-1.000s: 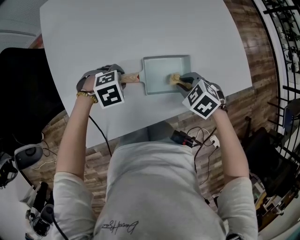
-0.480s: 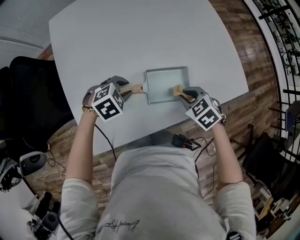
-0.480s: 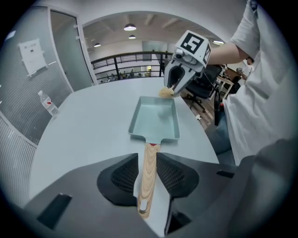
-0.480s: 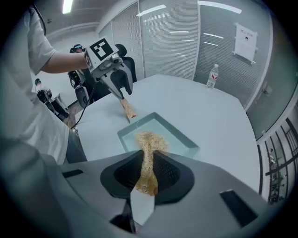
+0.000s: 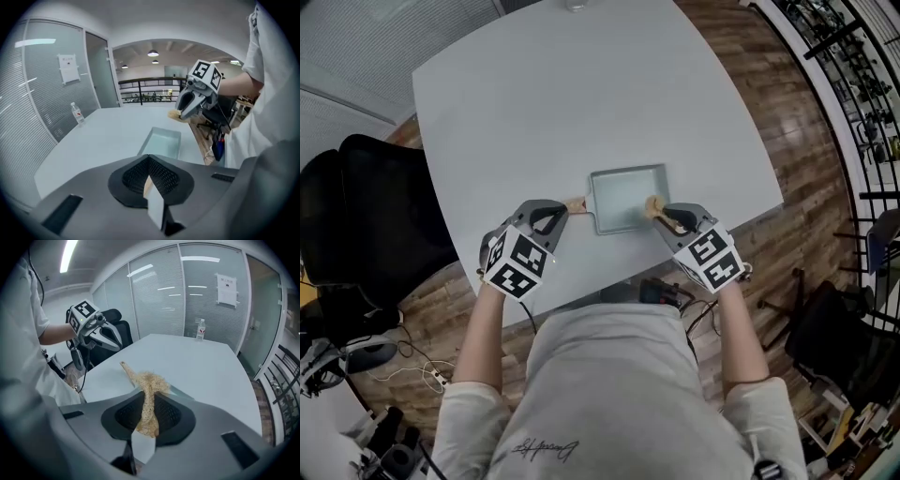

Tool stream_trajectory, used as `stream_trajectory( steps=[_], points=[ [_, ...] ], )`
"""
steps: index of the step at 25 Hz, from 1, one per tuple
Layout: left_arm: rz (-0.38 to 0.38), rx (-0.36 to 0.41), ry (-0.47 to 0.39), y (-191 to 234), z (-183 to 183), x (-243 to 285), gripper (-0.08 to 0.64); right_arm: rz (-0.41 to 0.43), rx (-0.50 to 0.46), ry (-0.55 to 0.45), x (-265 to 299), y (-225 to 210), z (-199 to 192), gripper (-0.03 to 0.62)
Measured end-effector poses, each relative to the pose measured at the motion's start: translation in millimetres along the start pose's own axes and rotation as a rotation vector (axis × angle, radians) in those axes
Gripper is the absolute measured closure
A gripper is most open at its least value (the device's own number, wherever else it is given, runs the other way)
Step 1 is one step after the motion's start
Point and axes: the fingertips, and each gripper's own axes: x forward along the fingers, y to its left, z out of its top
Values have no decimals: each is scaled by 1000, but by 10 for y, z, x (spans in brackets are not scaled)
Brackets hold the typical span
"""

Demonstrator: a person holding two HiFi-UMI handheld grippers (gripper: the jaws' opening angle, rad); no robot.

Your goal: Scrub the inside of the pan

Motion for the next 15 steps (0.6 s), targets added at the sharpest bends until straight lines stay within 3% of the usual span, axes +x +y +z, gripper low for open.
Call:
stream_trajectory(
  steps=[6,10,15],
  points=[
    [128,-233,-232,-78,278,-183,549,1,46,-97,-166,167,206,515],
    [210,-334,-316,-47,292,-308,549,19,116,-169,-209,293,341,515],
    [248,-412,-395,-31,367,-414,549,-3,116,-212,-205,360,464,515]
  ],
)
